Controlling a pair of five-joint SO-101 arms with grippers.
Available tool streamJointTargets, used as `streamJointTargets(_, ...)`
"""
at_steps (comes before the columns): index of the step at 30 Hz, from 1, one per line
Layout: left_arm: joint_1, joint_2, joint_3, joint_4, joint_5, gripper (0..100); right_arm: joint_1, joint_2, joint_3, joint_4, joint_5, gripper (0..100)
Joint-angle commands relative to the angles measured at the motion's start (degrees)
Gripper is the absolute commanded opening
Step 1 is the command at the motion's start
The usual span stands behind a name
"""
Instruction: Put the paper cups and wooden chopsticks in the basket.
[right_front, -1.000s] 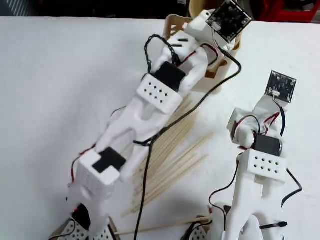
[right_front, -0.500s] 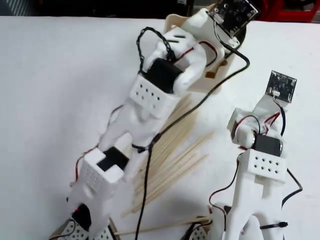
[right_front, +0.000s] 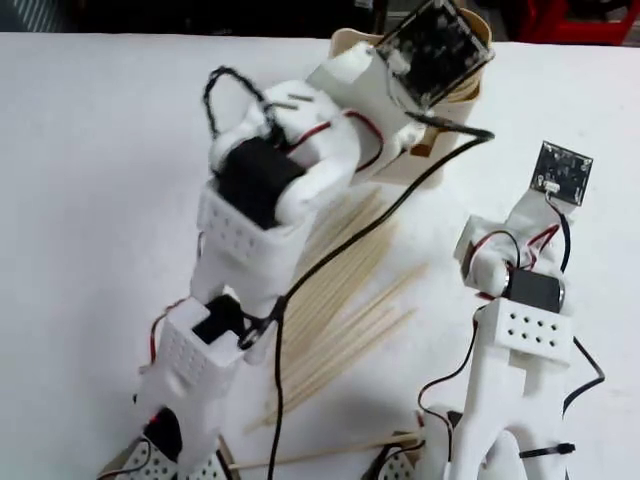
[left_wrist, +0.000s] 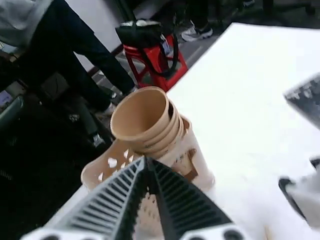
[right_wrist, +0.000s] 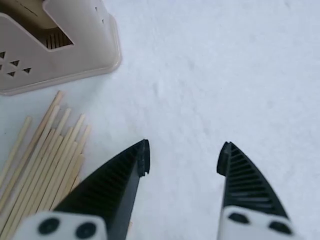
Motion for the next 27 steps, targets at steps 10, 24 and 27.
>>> streamJointTargets(10,-10.95,-16.13,5.27,6.95,-0.62,2,-3.30,-0.84,-19.87,-1.63,9.23,22.2)
streamJointTargets(24,-12.53,-53.58,50.99,5.98,-0.70,2,-17.27,8.04,-25.23,-31.96,18.55,22.2)
streamJointTargets(27,-14.99,-60.70,59.87,4.57,-0.70,2,-17.01,15.16,-27.96,-36.97,18.55,22.2)
